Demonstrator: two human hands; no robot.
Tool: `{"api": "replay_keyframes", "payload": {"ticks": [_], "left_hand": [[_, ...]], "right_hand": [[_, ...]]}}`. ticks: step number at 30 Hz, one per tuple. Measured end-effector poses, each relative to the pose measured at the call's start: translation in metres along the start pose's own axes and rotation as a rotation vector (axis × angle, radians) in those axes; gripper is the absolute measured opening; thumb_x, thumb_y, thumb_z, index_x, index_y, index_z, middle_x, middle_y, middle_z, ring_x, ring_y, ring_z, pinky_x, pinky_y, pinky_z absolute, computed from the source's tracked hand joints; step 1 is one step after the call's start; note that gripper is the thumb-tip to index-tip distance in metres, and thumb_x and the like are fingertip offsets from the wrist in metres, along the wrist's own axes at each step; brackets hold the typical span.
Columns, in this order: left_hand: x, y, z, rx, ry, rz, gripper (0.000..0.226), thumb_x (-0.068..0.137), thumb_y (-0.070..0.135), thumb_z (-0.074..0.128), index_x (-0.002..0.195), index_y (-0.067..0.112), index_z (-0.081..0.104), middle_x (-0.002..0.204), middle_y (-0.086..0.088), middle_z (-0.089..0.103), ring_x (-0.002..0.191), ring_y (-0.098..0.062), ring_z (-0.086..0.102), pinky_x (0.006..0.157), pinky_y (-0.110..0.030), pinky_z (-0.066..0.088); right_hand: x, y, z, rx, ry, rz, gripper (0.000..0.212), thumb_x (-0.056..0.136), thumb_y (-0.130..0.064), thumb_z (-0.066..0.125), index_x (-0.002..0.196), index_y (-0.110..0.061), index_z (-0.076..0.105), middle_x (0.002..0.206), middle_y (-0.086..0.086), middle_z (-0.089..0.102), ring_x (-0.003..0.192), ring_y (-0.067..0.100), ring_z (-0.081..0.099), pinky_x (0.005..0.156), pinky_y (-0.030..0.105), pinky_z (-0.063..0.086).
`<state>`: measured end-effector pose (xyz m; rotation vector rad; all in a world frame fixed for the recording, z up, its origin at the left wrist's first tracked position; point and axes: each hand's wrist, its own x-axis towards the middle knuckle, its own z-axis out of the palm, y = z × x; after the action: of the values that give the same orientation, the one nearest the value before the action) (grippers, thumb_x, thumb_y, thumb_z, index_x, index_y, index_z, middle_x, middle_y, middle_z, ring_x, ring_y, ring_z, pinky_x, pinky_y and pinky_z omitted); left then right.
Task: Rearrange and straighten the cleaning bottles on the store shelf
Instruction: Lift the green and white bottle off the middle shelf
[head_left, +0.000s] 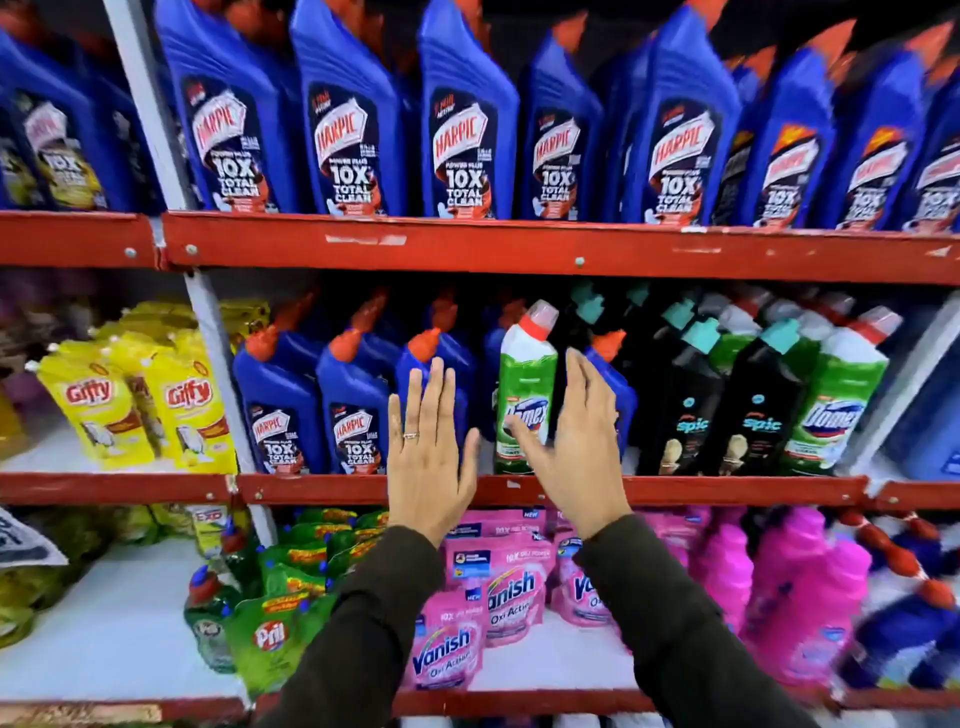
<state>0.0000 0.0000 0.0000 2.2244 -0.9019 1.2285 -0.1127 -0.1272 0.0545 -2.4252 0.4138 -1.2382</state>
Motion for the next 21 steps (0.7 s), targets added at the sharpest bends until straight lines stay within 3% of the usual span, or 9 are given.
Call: {"api": "replay_keyframes", "payload": {"ticks": [3, 6, 9, 12, 14, 16, 18, 21], "left_hand": [[0.002, -0.013, 0.025, -0.018, -0.021, -0.023, 0.069, 0.105, 0.036, 0.039, 0.163, 0.004, 0.019, 0.173, -0.013, 0.007, 0.161, -0.028, 0.002, 0.131, -0.045, -0.003], [-0.003, -0.021, 0.051, -0.003, -0.018, 0.034, 0.071, 0.104, 0.037, 0.037, 0.163, 0.006, 0.013, 0.173, -0.008, 0.000, 0.161, -0.023, -0.004, 0.131, -0.043, -0.006], [-0.005, -0.031, 0.074, -0.031, 0.059, 0.051, 0.072, 0.105, 0.038, 0.034, 0.165, 0.010, 0.006, 0.173, -0.002, -0.011, 0.160, -0.020, -0.009, 0.131, -0.043, -0.007], [-0.005, -0.034, 0.086, -0.035, 0.105, 0.059, 0.076, 0.105, 0.038, 0.034, 0.165, 0.013, -0.005, 0.172, -0.003, -0.013, 0.160, -0.020, -0.011, 0.131, -0.042, -0.007], [-0.007, -0.036, 0.092, -0.019, 0.136, 0.069, 0.074, 0.106, 0.038, 0.035, 0.164, 0.009, 0.000, 0.172, -0.008, -0.007, 0.160, -0.020, -0.012, 0.131, -0.042, -0.006], [-0.010, -0.037, 0.097, -0.006, 0.167, 0.064, 0.066, 0.110, 0.038, 0.028, 0.163, 0.006, 0.004, 0.169, -0.012, 0.000, 0.160, -0.022, -0.012, 0.131, -0.043, -0.005], [-0.010, -0.038, 0.099, -0.024, 0.170, 0.058, 0.070, 0.111, 0.038, 0.028, 0.164, 0.006, -0.003, 0.172, -0.009, -0.008, 0.160, -0.022, -0.012, 0.131, -0.043, -0.004], [-0.012, -0.038, 0.100, -0.030, 0.169, 0.071, 0.080, 0.105, 0.036, 0.038, 0.163, 0.007, -0.009, 0.171, -0.005, -0.018, 0.159, -0.022, -0.013, 0.131, -0.043, -0.004]], "right_hand": [[0.026, -0.009, 0.016, 0.028, 0.028, 0.067, 0.096, 0.093, -0.047, 0.073, 0.162, -0.001, 0.023, 0.164, 0.020, 0.030, 0.151, 0.032, 0.029, 0.125, 0.037, 0.024], [0.049, -0.011, 0.027, -0.012, 0.007, 0.117, 0.086, 0.091, -0.044, 0.077, 0.153, 0.001, 0.038, 0.154, 0.019, 0.042, 0.141, 0.037, 0.043, 0.119, 0.041, 0.035], [0.059, -0.005, 0.032, -0.053, 0.031, 0.154, 0.072, 0.087, -0.050, 0.079, 0.139, -0.006, 0.055, 0.135, 0.013, 0.057, 0.123, 0.033, 0.058, 0.099, 0.039, 0.047], [0.064, -0.002, 0.034, -0.093, 0.053, 0.165, 0.067, 0.086, -0.055, 0.079, 0.133, -0.009, 0.062, 0.124, 0.010, 0.065, 0.113, 0.031, 0.064, 0.085, 0.037, 0.047], [0.065, -0.004, 0.029, -0.072, 0.057, 0.146, 0.061, 0.085, -0.053, 0.080, 0.125, -0.010, 0.067, 0.115, 0.009, 0.067, 0.105, 0.031, 0.065, 0.079, 0.035, 0.045], [0.065, -0.006, 0.023, -0.024, 0.089, 0.128, 0.056, 0.083, -0.051, 0.082, 0.121, -0.011, 0.069, 0.111, 0.008, 0.069, 0.103, 0.030, 0.067, 0.081, 0.037, 0.050], [0.064, -0.011, 0.015, 0.029, 0.143, 0.118, 0.057, 0.083, -0.051, 0.082, 0.123, -0.013, 0.070, 0.113, 0.006, 0.071, 0.105, 0.026, 0.068, 0.087, 0.040, 0.054], [0.060, -0.018, 0.001, 0.071, 0.227, 0.082, 0.056, 0.082, -0.054, 0.082, 0.123, -0.019, 0.071, 0.112, -0.001, 0.073, 0.103, 0.015, 0.068, 0.087, 0.032, 0.056]]}}
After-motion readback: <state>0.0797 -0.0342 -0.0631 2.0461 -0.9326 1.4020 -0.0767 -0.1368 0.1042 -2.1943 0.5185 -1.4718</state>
